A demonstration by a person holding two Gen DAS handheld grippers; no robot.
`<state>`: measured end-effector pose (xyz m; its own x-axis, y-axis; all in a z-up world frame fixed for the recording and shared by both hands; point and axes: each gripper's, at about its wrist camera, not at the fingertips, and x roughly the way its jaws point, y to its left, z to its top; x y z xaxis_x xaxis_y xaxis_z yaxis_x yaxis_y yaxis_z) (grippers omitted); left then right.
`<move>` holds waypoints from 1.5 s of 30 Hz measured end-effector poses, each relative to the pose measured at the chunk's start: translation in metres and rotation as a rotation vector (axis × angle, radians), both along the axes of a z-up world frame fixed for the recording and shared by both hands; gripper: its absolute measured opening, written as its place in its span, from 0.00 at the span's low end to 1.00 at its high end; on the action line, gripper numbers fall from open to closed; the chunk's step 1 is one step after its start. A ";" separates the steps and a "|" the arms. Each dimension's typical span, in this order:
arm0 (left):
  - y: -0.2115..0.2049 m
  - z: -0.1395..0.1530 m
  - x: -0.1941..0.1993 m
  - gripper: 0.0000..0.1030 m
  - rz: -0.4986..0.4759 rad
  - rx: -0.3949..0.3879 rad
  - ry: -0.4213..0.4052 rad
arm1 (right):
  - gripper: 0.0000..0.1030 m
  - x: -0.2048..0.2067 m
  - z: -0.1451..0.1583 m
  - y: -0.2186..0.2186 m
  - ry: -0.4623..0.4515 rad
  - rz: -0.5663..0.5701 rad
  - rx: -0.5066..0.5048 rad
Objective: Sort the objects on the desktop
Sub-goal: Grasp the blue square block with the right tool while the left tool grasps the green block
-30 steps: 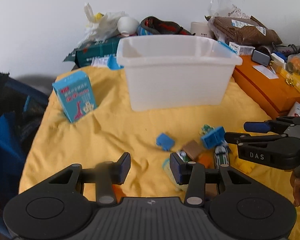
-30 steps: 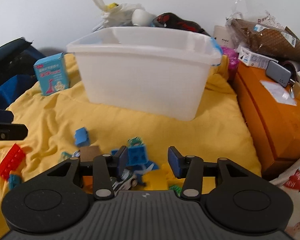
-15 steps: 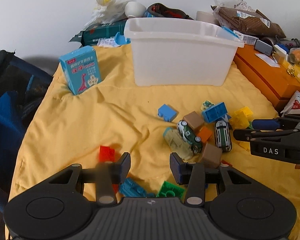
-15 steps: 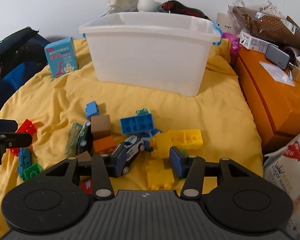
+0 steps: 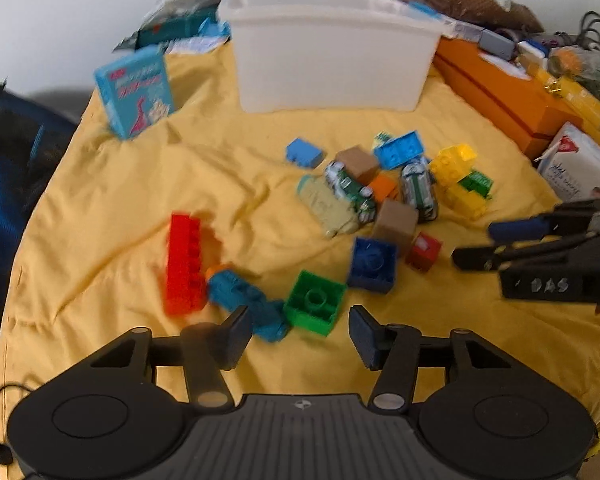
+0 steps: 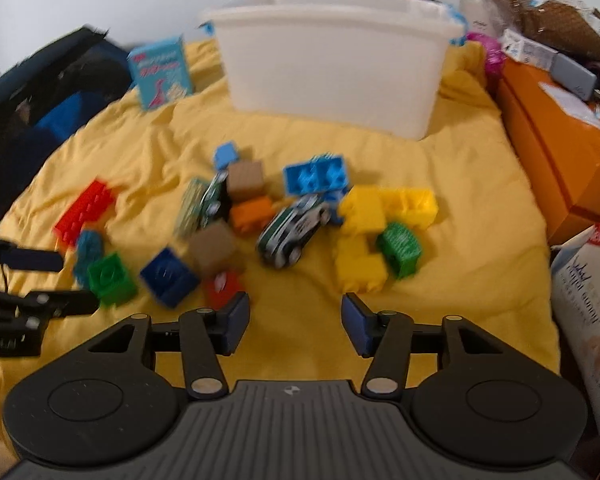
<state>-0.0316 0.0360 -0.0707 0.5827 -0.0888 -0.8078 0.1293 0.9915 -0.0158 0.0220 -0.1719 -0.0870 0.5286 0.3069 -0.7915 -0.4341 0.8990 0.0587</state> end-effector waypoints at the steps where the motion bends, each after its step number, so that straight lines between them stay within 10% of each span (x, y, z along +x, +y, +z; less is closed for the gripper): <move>1: -0.003 0.001 0.001 0.55 -0.013 0.008 -0.010 | 0.51 0.000 -0.001 0.000 0.012 0.002 0.000; 10: -0.045 -0.019 0.011 0.35 -0.264 0.283 -0.064 | 0.45 -0.005 0.009 0.004 -0.015 0.055 0.012; 15: -0.040 -0.021 0.010 0.29 -0.357 0.282 -0.070 | 0.43 -0.019 0.018 0.029 -0.042 0.316 0.041; 28: -0.004 -0.009 0.009 0.30 -0.365 0.126 0.014 | 0.43 -0.003 -0.014 0.075 -0.034 0.433 -0.067; 37: -0.035 -0.022 -0.004 0.29 -0.405 0.325 -0.088 | 0.38 -0.013 0.004 0.030 0.048 0.348 0.001; 41: -0.026 -0.011 0.014 0.28 -0.312 0.164 -0.035 | 0.38 -0.015 0.009 -0.004 0.075 0.215 -0.002; 45: -0.006 0.010 0.030 0.29 -0.206 -0.313 0.023 | 0.38 -0.008 0.006 -0.027 0.109 0.062 0.058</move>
<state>-0.0019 0.0303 -0.0611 0.5091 -0.4469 -0.7356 0.3214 0.8915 -0.3193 0.0140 -0.1991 -0.0812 0.4191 0.3832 -0.8231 -0.4771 0.8643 0.1594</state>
